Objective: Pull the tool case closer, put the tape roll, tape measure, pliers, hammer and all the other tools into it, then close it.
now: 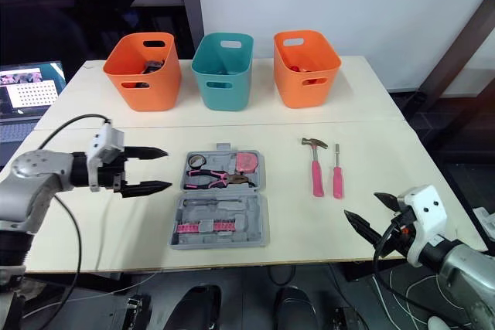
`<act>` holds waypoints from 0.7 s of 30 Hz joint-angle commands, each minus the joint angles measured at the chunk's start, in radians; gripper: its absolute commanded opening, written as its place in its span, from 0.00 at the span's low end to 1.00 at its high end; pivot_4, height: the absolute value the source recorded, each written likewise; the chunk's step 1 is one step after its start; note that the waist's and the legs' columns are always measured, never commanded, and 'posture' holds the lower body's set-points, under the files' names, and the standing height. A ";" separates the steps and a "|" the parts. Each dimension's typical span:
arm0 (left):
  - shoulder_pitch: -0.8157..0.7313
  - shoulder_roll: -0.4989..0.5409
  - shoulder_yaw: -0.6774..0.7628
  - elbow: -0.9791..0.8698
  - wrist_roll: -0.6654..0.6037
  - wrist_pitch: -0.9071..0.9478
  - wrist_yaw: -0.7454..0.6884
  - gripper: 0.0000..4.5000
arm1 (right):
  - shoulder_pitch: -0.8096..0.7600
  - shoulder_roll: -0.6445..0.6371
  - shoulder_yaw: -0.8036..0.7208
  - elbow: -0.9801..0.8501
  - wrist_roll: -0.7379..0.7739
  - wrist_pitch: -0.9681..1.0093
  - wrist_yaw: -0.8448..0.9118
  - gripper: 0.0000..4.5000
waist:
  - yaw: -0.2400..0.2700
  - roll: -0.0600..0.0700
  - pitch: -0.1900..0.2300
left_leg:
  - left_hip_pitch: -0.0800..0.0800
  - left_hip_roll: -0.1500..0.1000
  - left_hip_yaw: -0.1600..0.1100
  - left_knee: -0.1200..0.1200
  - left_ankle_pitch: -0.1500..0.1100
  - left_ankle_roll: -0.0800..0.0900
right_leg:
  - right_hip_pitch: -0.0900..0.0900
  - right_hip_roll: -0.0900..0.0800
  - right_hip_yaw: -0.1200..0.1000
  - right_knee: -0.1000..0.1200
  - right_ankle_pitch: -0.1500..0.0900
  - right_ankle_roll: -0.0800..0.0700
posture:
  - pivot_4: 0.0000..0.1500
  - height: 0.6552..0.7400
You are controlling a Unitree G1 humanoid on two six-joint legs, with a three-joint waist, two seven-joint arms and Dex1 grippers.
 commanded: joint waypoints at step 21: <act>-0.058 -0.085 -0.071 -0.126 0.003 0.087 0.075 0.99 | -0.505 -0.005 0.207 -0.025 0.003 0.459 -0.343 1.00 | -0.008 0.002 0.002 | 0.000 0.000 -0.001 0.001 0.000 0.000 | 0.000 0.002 0.001 0.000 0.000 0.000 | 1.00 1.00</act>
